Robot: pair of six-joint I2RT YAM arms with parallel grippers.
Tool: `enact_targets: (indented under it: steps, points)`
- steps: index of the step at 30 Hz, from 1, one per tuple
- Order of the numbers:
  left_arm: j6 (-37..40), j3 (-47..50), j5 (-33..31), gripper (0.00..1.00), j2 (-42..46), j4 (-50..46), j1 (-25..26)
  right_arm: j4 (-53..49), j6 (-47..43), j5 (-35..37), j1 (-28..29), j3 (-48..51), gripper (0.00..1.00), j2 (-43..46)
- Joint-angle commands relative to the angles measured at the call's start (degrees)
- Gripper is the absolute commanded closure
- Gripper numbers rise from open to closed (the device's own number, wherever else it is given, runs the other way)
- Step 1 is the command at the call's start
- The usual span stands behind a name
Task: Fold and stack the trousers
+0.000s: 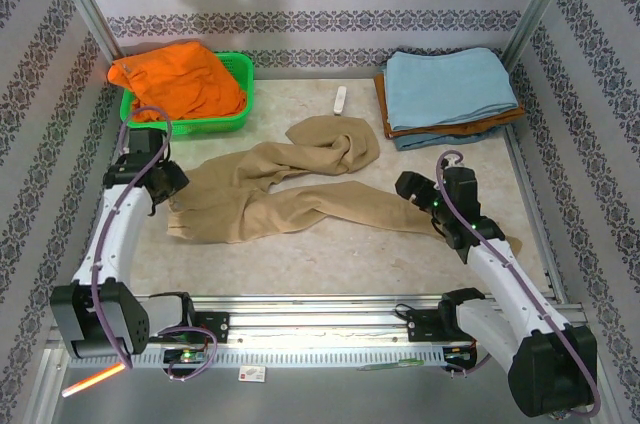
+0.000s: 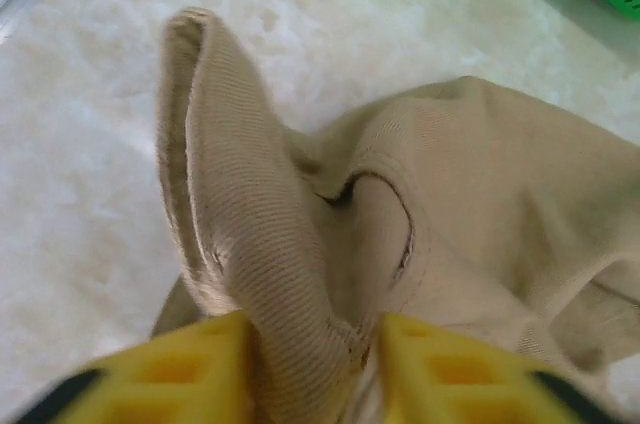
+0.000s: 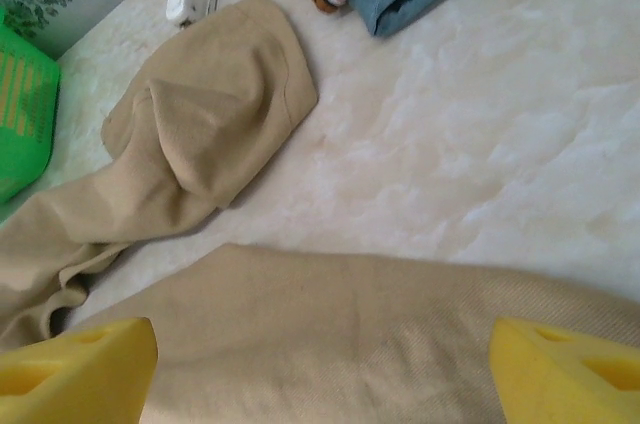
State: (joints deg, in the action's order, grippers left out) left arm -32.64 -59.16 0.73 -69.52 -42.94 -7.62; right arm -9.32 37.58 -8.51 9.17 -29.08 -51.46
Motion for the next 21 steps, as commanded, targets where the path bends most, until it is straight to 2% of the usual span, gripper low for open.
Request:
enact_targets:
  steps: [1, 2, 6, 13, 17, 19, 21]
  points:
    - [-3.17, -1.20, 5.27, 0.07, 2.40, 3.06, -0.12, -4.05, 2.27, -4.88, 0.73, 1.10, 0.14, 0.82]
    - [-3.81, 0.10, 6.01, 0.00, 3.90, 3.05, -0.03, -4.87, 2.78, -5.75, 0.78, 1.41, 0.14, 0.90]
    - [-8.17, 10.01, 8.39, 0.00, 13.71, 2.04, 3.05, -7.72, 5.50, -8.08, 1.03, 2.53, 0.14, 1.32]
    - [-16.60, 23.87, 6.29, 0.02, 27.49, -3.14, 10.06, -7.79, 11.83, -9.13, 2.60, 4.26, 0.14, 0.05]
    - [-21.32, 29.84, 7.80, 0.08, 29.52, 0.20, 13.79, -7.18, 15.54, -9.29, 3.50, 6.59, 0.14, 0.56]
    - [-23.47, 32.56, 5.80, 0.09, 28.73, 3.27, 16.95, -7.23, 16.65, -8.11, 4.03, 7.47, 0.14, 0.62]
    - [-24.11, 34.32, 4.87, 0.09, 26.45, 6.07, 17.90, -6.61, 17.90, -6.58, 4.10, 8.38, 0.14, 0.29]
